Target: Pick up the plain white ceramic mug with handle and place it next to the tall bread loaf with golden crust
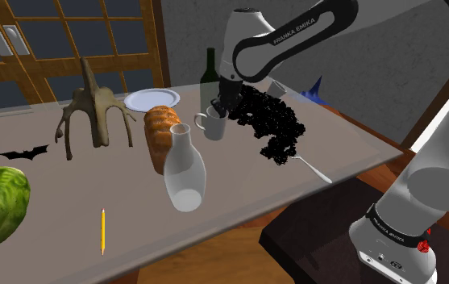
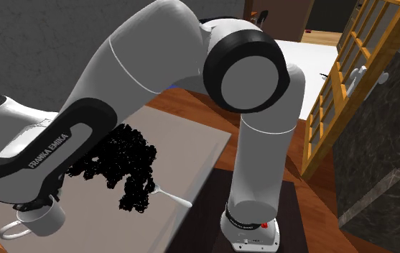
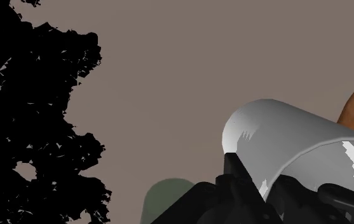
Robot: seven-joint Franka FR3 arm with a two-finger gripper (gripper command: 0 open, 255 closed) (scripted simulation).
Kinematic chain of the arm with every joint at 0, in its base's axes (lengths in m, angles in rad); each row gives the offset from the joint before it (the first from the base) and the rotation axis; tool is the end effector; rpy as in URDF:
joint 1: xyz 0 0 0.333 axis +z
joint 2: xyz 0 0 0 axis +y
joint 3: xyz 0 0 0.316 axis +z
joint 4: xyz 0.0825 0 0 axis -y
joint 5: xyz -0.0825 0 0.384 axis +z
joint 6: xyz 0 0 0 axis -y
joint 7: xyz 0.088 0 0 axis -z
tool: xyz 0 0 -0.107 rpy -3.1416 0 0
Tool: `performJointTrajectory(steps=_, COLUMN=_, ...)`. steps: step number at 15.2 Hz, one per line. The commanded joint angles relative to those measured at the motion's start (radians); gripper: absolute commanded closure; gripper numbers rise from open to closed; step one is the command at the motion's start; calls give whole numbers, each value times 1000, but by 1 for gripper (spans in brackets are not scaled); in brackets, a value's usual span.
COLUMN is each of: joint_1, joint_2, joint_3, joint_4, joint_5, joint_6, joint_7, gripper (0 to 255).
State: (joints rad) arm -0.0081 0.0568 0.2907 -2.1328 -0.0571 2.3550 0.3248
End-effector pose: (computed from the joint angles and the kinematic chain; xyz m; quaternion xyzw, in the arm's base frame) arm 0.5434 0.1556 0.3986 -0.9964 0.0035 -0.0842 0.0120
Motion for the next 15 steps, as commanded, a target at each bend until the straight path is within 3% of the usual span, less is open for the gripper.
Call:
performJointTrajectory(steps=1, joint_1=1, joint_2=13, joint_3=0, joint_4=-17, joint_5=-7, joint_6=30, joint_7=7, gripper=255)
performJointTrajectory(steps=6, joint_1=3, joint_2=53, joint_3=-3, joint_4=-45, joint_5=-29, joint_6=96, joint_7=23, gripper=255)
performJointTrajectory(steps=14, joint_1=3, joint_2=53, joint_3=-3, joint_4=-45, joint_5=-29, joint_6=96, joint_7=23, gripper=255)
performJointTrajectory(steps=15, joint_1=3, joint_2=53, joint_3=-3, joint_4=-45, joint_5=-29, joint_6=96, joint_7=23, gripper=0)
